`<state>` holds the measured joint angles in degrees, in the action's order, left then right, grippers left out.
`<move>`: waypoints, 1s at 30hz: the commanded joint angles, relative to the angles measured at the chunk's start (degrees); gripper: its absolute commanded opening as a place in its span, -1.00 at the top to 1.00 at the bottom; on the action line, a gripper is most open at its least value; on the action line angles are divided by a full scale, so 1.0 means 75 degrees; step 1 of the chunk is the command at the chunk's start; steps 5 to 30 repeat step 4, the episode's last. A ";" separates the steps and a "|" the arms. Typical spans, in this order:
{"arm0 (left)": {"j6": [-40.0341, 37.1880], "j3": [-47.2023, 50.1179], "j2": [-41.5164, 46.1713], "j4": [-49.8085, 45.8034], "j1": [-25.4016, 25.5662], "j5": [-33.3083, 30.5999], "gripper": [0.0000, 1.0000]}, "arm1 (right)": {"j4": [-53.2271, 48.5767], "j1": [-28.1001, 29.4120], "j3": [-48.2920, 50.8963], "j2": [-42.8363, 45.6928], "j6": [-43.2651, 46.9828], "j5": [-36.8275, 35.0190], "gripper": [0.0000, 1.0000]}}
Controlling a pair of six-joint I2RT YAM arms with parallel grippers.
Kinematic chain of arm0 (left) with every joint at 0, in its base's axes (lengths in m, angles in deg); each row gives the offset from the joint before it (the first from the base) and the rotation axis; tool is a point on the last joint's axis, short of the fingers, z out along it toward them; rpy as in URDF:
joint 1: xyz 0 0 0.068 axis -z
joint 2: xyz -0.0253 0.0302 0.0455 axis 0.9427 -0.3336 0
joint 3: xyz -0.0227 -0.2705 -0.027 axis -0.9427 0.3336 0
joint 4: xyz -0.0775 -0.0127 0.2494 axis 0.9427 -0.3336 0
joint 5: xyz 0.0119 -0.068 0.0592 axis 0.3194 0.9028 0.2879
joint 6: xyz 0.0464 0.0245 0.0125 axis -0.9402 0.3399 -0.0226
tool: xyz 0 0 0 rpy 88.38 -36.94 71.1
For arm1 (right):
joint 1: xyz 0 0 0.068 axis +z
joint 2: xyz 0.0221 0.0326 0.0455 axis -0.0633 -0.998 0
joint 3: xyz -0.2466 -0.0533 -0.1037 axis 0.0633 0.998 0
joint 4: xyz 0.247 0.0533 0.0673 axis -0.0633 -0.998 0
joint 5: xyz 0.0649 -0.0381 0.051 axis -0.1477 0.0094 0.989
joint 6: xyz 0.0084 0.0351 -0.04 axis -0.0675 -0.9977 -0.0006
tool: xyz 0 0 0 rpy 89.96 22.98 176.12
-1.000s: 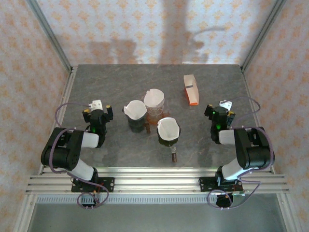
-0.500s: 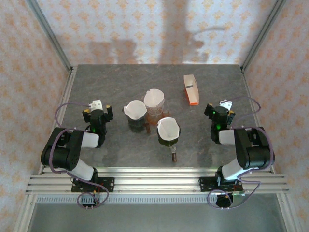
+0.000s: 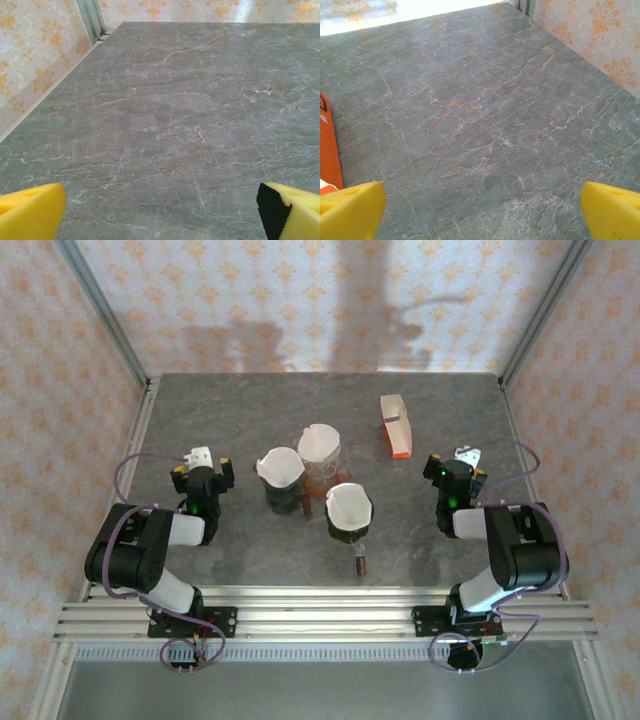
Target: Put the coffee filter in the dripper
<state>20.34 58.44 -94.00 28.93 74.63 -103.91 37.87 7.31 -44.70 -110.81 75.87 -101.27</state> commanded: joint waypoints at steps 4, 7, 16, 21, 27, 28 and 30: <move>0.0066 -0.0077 0.0042 0.0222 -0.0022 -0.0104 -0.99 | 0.0244 -0.0046 0.0020 0.0051 0.0107 -0.0036 -0.99; 0.0066 -0.0077 0.0042 0.0222 -0.0022 -0.0104 -0.99 | 0.0244 -0.0046 0.0020 0.0051 0.0107 -0.0036 -0.99; 0.0066 -0.0077 0.0042 0.0222 -0.0022 -0.0104 -0.99 | 0.0244 -0.0046 0.0020 0.0051 0.0107 -0.0036 -0.99; 0.0066 -0.0077 0.0042 0.0222 -0.0022 -0.0104 -0.99 | 0.0244 -0.0046 0.0020 0.0051 0.0107 -0.0036 -0.99; 0.0066 -0.0077 0.0042 0.0222 -0.0022 -0.0104 -0.99 | 0.0244 -0.0046 0.0020 0.0051 0.0107 -0.0036 -0.99; 0.0066 -0.0077 0.0042 0.0222 -0.0022 -0.0104 -0.99 | 0.0244 -0.0046 0.0020 0.0051 0.0107 -0.0036 -0.99; 0.0066 -0.0077 0.0042 0.0222 -0.0022 -0.0104 -0.99 | 0.0244 -0.0046 0.0020 0.0051 0.0107 -0.0036 -0.99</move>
